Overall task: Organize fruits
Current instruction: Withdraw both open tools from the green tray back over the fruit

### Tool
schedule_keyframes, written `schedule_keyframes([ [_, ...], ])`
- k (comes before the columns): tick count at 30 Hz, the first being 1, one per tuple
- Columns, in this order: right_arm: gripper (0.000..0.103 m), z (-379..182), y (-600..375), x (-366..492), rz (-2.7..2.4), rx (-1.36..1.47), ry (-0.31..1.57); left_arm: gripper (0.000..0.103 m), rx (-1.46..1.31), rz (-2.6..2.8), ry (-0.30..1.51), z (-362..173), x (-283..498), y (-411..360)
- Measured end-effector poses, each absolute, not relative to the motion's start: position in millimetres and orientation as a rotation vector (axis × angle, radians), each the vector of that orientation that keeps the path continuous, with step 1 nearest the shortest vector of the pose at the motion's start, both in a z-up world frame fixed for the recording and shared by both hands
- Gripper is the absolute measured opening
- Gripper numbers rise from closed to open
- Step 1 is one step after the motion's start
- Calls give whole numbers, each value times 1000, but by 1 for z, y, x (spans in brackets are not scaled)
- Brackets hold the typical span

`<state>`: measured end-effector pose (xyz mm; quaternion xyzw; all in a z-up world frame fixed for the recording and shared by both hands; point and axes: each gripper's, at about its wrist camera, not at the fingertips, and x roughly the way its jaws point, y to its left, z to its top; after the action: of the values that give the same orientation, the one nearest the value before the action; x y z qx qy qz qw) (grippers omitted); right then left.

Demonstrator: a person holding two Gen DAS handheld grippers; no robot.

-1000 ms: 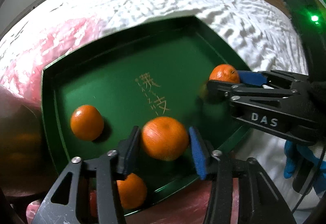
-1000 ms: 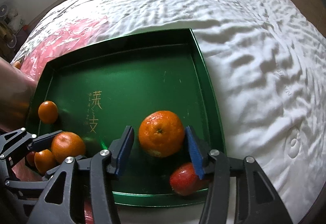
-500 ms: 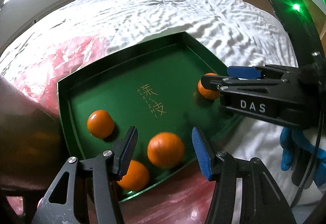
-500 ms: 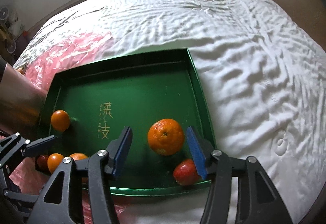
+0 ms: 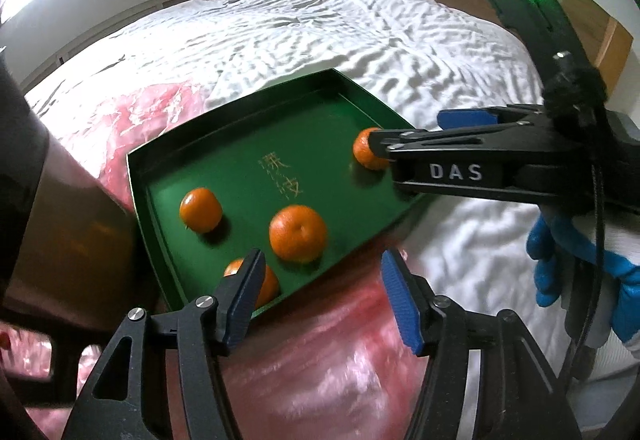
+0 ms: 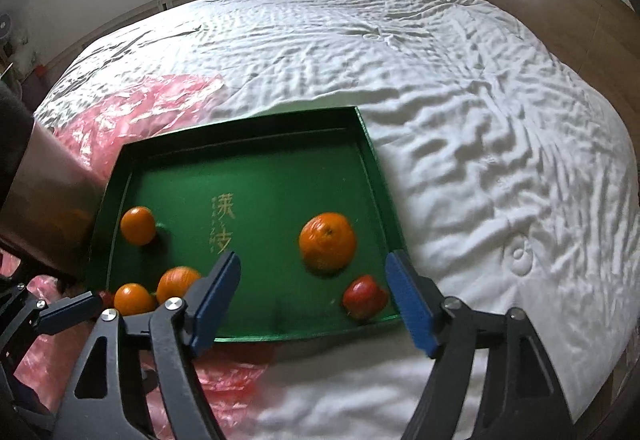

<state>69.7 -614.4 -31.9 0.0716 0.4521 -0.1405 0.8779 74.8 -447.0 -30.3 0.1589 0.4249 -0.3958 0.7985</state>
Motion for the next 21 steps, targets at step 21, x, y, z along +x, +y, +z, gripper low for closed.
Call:
schedule_keyframes([
  [21, 103, -34, -530, 27, -274, 150, 986, 55, 350, -833, 902, -25, 31, -345],
])
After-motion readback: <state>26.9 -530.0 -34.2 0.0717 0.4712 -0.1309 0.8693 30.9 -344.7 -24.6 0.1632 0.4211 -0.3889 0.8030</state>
